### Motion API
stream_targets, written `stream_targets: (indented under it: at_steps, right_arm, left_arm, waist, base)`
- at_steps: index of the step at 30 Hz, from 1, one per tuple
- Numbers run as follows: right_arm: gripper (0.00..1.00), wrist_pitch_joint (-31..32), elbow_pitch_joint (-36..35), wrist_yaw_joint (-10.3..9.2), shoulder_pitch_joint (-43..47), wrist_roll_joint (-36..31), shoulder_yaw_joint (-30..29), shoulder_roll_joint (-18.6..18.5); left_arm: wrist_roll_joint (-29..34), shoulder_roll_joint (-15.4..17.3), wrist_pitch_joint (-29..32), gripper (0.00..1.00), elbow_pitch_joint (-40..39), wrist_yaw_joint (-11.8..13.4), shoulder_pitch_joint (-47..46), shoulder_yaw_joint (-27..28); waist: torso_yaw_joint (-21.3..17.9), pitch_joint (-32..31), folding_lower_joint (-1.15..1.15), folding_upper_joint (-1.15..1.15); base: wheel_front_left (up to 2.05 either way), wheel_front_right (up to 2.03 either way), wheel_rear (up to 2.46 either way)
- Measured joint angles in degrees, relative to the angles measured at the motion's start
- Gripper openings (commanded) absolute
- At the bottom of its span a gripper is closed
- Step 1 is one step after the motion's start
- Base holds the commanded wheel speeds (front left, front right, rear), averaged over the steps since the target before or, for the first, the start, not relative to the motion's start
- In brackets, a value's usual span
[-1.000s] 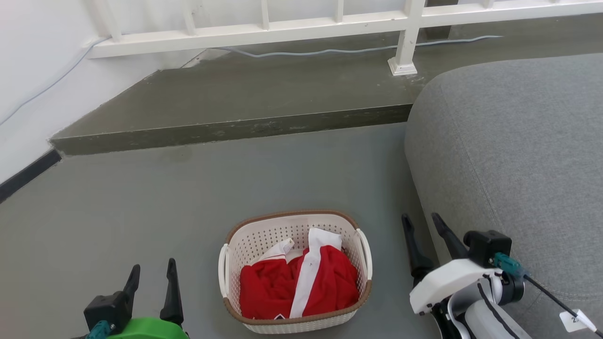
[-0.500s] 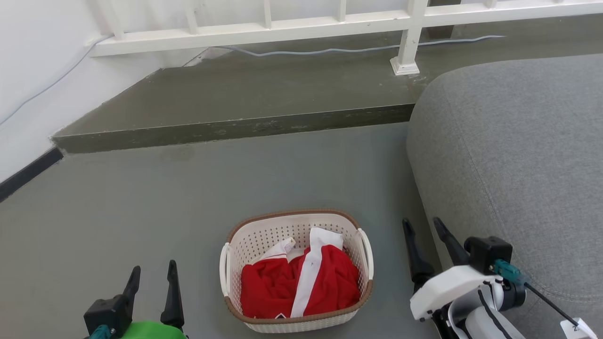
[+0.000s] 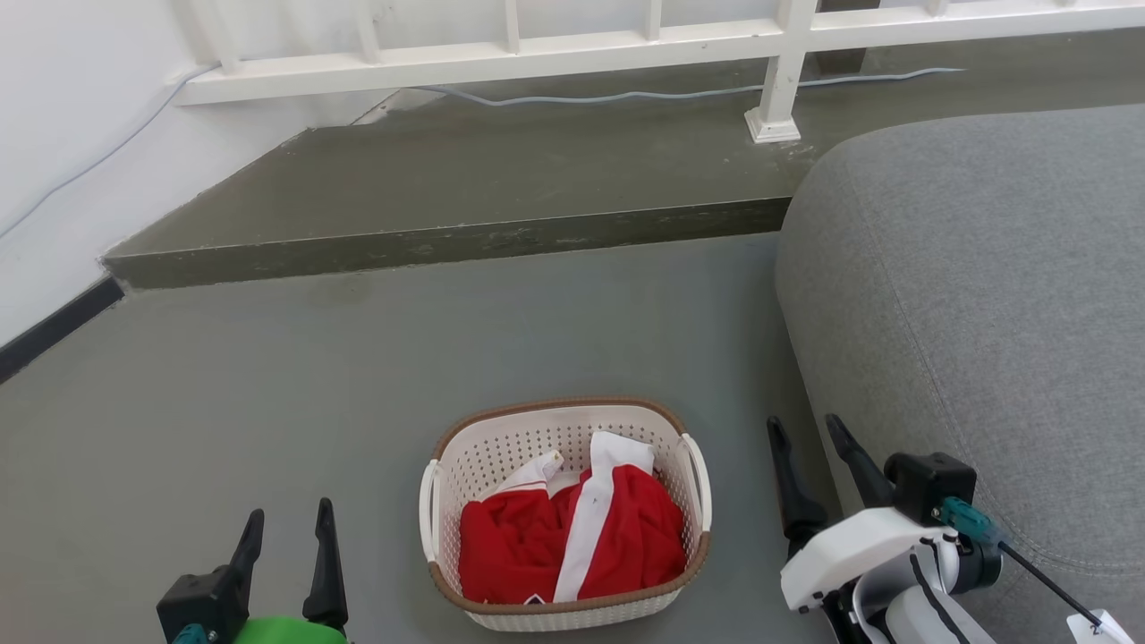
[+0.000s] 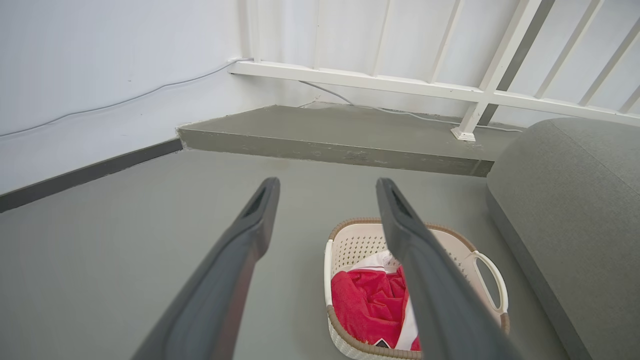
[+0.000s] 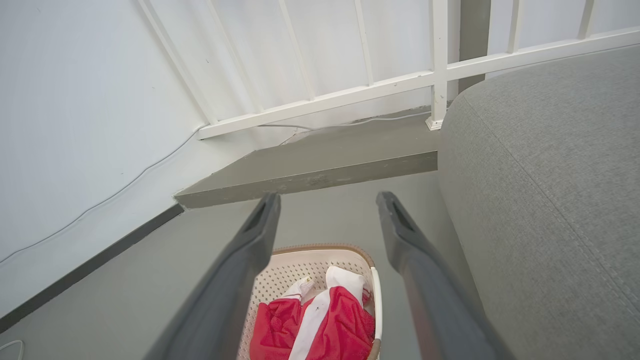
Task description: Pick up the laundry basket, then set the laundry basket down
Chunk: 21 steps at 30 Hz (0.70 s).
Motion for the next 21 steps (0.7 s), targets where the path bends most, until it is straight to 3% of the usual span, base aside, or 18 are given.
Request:
stream_targets:
  at_steps: [14, 15, 21]
  right_arm:
    - [1.0, 0.0, -0.3, 0.27, 0.9, -0.8, -0.8, 0.3]
    - [0.0, 0.0, -0.2, 0.26, 0.9, -0.8, -0.7, 0.3]
    - [0.0, 0.1, 2.4, 0.26, 3.3, -0.7, -0.6, 0.7]
  left_arm:
    - [1.0, -0.2, 0.0, 1.0, -0.5, 0.0, 0.3, 0.3]
    - [1.1, -0.2, 0.0, 0.0, -0.4, 0.0, 0.3, 0.2]
    - [1.0, -1.1, 0.3, 0.0, 2.8, 0.0, 0.5, -0.5]
  waist:
    - [0.3, -0.1, 0.0, 0.0]
    - [0.3, -0.1, 0.0, 0.0]
    - [0.3, -0.1, 0.0, 0.0]
  base:
    - [0.0, 0.0, 0.0]
    - [0.0, 0.0, 0.0]
    - [0.0, 0.0, 0.0]
